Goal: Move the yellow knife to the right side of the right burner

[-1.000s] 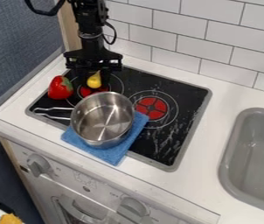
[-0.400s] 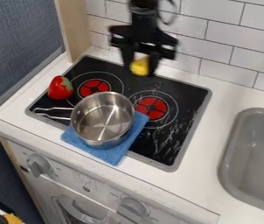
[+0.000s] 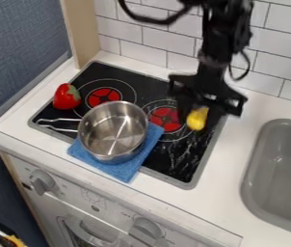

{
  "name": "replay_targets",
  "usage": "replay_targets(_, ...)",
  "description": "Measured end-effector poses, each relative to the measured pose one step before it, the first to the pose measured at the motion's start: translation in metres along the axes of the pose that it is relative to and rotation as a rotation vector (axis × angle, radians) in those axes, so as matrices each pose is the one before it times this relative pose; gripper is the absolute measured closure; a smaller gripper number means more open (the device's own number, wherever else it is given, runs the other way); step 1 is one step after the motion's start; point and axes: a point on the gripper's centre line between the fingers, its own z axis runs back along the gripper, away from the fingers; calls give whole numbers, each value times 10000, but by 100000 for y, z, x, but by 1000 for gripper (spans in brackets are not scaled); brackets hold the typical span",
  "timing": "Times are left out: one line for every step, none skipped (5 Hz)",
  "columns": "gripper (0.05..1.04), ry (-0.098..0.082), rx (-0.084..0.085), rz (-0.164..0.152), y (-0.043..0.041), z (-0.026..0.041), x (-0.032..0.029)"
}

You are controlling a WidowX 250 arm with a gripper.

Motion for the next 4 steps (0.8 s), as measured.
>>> replay_targets(540, 626, -371, 596, -974, -1485, -314)
replay_targets(540, 240, -322, 580, 561, -190, 70)
replay_targets(468, 59, -25, -21, 407, -139, -62)
replay_targets(178, -106, -24, -299, 56, -355, -357)
